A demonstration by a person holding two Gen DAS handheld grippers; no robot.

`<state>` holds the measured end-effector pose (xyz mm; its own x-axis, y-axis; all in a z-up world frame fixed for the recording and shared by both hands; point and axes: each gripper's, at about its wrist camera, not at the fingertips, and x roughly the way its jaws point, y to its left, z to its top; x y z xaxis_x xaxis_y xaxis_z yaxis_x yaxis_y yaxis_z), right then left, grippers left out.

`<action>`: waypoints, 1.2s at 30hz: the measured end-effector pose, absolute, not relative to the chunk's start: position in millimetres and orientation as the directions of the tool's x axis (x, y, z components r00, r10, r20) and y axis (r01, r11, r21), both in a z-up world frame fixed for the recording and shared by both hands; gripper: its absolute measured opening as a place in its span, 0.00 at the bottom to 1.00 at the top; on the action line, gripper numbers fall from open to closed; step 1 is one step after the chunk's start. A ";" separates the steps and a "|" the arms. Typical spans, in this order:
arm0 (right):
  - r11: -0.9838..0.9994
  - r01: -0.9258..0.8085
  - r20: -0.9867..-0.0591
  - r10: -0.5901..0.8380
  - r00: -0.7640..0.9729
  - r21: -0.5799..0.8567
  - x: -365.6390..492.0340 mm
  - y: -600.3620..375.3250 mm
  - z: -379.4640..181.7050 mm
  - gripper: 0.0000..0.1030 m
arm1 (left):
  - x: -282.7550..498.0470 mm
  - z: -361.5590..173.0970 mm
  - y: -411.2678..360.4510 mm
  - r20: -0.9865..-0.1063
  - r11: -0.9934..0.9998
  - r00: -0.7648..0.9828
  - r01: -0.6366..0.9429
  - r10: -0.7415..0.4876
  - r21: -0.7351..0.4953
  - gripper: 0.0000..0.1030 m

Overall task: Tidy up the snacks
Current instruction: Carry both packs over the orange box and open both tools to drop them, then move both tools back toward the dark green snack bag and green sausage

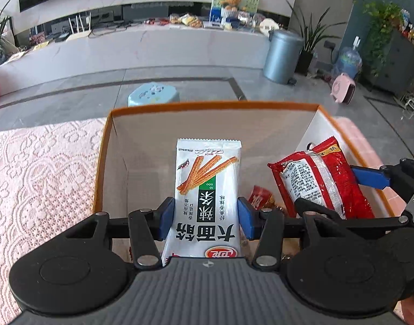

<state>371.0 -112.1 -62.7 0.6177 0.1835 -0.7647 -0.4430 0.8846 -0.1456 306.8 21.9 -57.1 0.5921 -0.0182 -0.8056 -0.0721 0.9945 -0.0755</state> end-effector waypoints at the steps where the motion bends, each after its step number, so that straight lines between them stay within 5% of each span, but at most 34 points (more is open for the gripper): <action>1: 0.881 -0.449 -0.770 0.181 0.612 -0.150 370.4 -112.0 -66.0 0.66 | 307.0 -58.7 21.5 -0.810 0.995 0.586 -0.072 -0.015 -0.070 0.54; 14: 0.859 -0.473 -0.817 0.123 0.564 -0.197 370.0 -106.0 -84.9 0.65 | 309.5 -75.6 16.9 -0.851 0.998 0.524 -0.063 0.017 -0.019 0.56; 18: 0.856 -0.478 -0.821 0.120 0.558 -0.199 369.8 -106.7 -80.9 0.67 | 305.5 -69.8 16.5 -0.834 0.998 0.551 -0.057 0.014 -0.021 0.64; 22: 0.856 -0.472 -0.808 0.118 0.577 -0.212 365.6 -106.8 -74.0 0.75 | 301.0 -59.8 18.0 -0.817 0.998 0.577 -0.058 0.010 -0.029 0.71; 36: 0.905 -0.404 -0.752 0.174 0.636 -0.133 314.9 -128.9 -15.9 0.88 | 243.5 -0.2 18.6 -0.716 0.993 0.697 -0.058 -0.035 -0.105 0.73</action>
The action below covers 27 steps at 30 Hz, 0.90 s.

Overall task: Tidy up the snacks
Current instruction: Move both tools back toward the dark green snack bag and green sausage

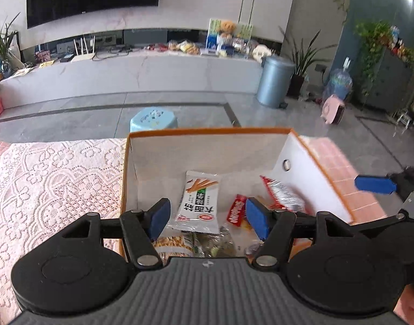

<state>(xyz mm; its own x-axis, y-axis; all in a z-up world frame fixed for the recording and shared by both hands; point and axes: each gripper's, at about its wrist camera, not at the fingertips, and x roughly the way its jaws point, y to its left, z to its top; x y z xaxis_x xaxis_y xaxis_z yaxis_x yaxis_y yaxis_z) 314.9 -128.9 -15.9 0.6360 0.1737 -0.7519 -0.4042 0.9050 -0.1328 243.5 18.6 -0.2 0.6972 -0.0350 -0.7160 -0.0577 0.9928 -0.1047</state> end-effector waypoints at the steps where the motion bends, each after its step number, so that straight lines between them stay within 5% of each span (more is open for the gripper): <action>1: 0.910 -0.400 -0.748 0.191 0.635 -0.107 309.2 -133.0 -10.1 0.88 | 236.0 4.7 18.7 -0.706 0.992 0.707 -0.054 -0.045 -0.118 0.73; 12: 0.939 -0.338 -0.694 0.289 0.659 0.071 223.8 -168.5 4.7 0.90 | 171.5 15.5 9.6 -0.677 0.986 0.727 0.000 -0.112 -0.164 0.73; 27: 0.950 -0.264 -0.692 0.304 0.655 0.167 155.5 -195.6 -54.1 0.90 | 131.9 -38.5 14.3 -0.747 0.980 0.644 0.017 -0.164 -0.200 0.75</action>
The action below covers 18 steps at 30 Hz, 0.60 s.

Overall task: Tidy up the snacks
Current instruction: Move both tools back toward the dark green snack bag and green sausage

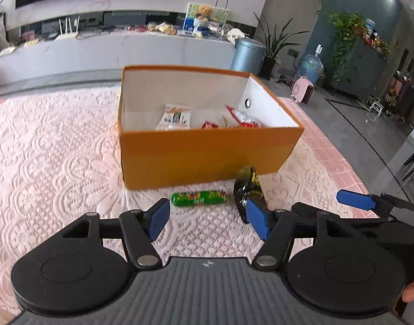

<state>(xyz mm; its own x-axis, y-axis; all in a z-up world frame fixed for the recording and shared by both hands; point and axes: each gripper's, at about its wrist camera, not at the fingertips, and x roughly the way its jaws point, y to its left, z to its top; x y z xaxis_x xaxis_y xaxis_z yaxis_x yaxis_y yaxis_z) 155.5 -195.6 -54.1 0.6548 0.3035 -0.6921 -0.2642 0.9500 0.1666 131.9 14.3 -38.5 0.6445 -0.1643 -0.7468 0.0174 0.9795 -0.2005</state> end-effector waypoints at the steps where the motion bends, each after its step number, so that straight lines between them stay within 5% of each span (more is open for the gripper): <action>1: 0.953 -0.258 -0.696 0.295 0.654 0.161 154.6 -196.7 -58.0 0.90 | 132.2 -42.6 16.9 -0.754 0.978 0.635 0.007 -0.165 -0.207 0.75; 18: 0.960 -0.250 -0.744 0.259 0.616 0.127 187.7 -189.4 -87.0 0.89 | 154.3 -67.4 38.6 -0.791 0.975 0.598 -0.069 -0.128 -0.209 0.75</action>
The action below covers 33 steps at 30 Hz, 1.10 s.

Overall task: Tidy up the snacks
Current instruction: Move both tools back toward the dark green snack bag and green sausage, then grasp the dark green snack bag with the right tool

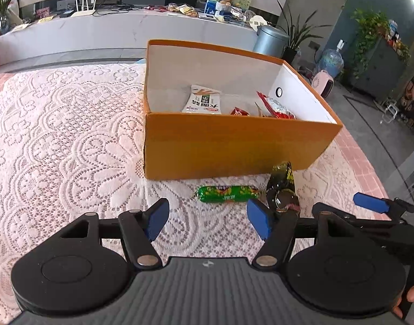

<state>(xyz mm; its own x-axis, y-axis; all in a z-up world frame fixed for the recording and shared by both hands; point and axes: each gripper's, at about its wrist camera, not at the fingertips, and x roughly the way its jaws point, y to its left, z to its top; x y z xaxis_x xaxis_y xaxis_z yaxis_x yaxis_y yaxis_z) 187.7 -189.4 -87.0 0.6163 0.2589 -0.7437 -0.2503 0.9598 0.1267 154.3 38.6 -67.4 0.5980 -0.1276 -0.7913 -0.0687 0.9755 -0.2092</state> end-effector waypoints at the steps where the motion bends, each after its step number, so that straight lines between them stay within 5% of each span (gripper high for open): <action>1: 0.959 -0.254 -0.745 0.257 0.616 0.121 190.2 -186.9 -88.5 0.87 | 155.6 -68.5 39.9 -0.793 0.975 0.597 -0.076 -0.122 -0.208 0.75; 21: 0.935 -0.342 -0.823 0.268 0.501 0.096 239.4 -148.2 -137.4 0.68 | 215.8 -110.4 9.7 -0.881 0.982 0.451 0.176 -0.146 -0.073 0.75; 24: 0.934 -0.340 -0.835 0.271 0.480 0.107 240.1 -148.2 -143.5 0.54 | 218.0 -119.2 3.5 -0.880 0.972 0.454 0.232 -0.142 -0.037 0.75; 33: 0.945 -0.301 -0.830 0.268 0.489 0.128 238.1 -156.0 -143.0 0.44 | 217.8 -140.1 -3.1 -0.904 0.958 0.403 0.286 -0.143 -0.024 0.74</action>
<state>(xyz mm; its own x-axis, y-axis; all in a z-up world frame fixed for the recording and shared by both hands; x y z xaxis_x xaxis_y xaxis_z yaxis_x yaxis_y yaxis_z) 238.1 -156.0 -143.0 0.4886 0.2679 -0.8303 -0.3006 0.9451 0.1280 217.8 -3.1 -140.1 0.4034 -0.1435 -0.9037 0.2861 0.9579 -0.0243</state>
